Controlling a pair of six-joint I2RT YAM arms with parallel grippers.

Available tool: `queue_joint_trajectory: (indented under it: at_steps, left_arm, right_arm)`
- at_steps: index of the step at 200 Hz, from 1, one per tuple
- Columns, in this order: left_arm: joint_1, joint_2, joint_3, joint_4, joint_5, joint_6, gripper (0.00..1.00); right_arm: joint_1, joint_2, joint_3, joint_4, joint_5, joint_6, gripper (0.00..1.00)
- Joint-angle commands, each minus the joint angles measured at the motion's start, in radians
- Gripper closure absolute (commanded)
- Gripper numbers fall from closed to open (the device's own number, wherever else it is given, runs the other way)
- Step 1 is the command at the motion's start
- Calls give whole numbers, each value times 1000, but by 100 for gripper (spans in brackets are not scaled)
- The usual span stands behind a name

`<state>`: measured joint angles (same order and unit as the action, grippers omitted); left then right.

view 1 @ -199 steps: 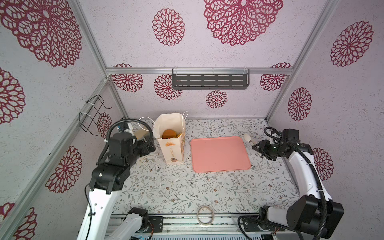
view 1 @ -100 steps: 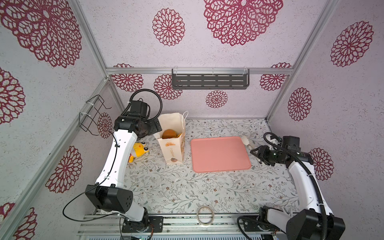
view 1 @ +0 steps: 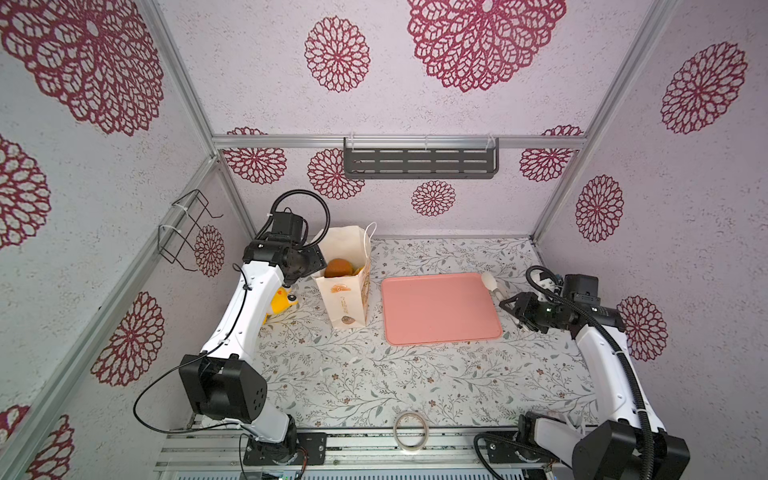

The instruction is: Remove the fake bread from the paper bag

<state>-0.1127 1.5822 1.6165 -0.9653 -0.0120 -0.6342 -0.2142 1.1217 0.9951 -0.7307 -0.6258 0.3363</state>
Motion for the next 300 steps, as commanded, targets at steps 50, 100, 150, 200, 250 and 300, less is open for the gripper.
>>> queue_joint_trajectory:
  at_steps: [50,100,150,200,250,300]
  left_arm:
    - [2,-33,-86,209,-20,-37,38]
    - [2,35,-81,213,47,-3,67]
    - [4,51,-33,216,36,56,100]
    - [7,114,132,164,-8,212,100]
    - [14,136,237,153,-28,348,100]
    - [-38,-1,-10,295,19,460,100]
  right_arm:
    - [3,-53,-26,47,-19,20,53]
    - [3,-70,-25,55,-20,33,53]
    - [3,-86,12,28,-27,26,53]
    - [5,-108,18,18,-47,43,53]
    - [47,-113,46,-3,-84,51,53]
    - [247,-84,156,6,-88,97,53]
